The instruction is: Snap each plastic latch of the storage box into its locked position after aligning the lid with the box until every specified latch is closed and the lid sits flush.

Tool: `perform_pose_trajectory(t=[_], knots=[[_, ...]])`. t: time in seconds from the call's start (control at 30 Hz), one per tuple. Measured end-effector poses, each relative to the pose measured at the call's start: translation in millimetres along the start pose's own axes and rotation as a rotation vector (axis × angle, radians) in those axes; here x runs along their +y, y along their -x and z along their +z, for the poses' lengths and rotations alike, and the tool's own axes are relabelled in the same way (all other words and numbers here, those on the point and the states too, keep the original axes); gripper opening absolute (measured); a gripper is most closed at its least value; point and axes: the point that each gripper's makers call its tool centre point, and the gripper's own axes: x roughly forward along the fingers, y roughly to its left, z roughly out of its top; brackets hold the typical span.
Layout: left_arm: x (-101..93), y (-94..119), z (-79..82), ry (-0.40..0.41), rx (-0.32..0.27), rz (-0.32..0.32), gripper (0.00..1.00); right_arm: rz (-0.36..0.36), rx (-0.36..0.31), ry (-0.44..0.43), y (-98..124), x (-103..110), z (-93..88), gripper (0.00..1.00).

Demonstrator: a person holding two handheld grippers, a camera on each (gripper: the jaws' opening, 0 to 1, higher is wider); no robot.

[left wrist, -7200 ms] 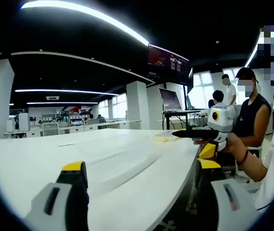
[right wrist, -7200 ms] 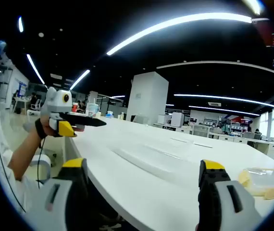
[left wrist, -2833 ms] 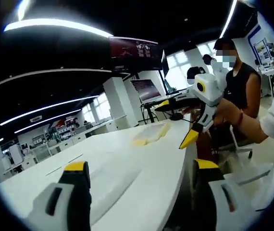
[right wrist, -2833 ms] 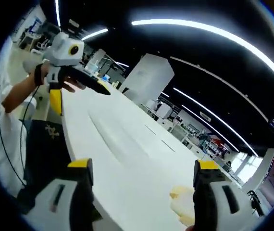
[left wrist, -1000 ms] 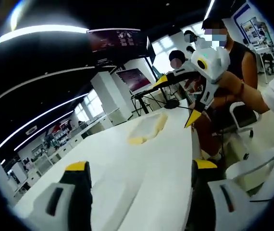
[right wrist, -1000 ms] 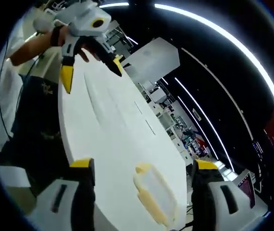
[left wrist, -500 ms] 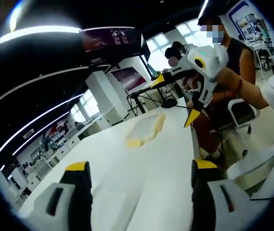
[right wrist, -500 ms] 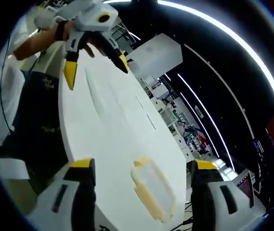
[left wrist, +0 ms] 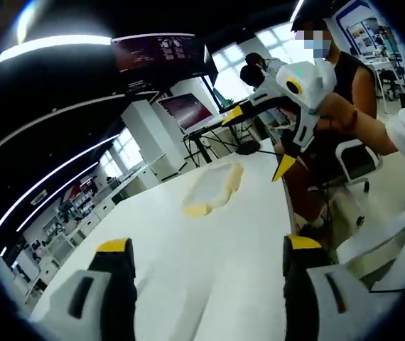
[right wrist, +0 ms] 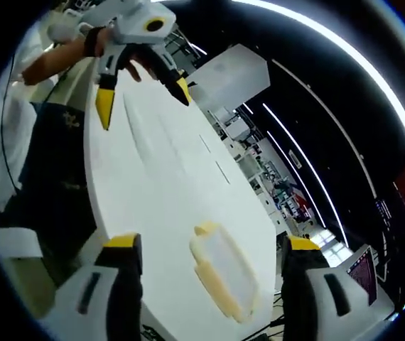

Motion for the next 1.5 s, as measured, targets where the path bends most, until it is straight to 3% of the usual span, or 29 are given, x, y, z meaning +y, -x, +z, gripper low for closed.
perform_pose_trajectory(t=[1.0, 1.5], knots=[[-5.6, -28.5, 15.0, -0.045, 0.023, -0.070, 0.85, 0.029, 0.069, -0.024, -2.3, -12.2, -29.0, 0.77], [-8.1, -43.1, 14.4, -0.042, 0.043, -0.103, 0.84, 0.082, 0.015, -0.031, -2.0, -10.5, -14.6, 0.77]])
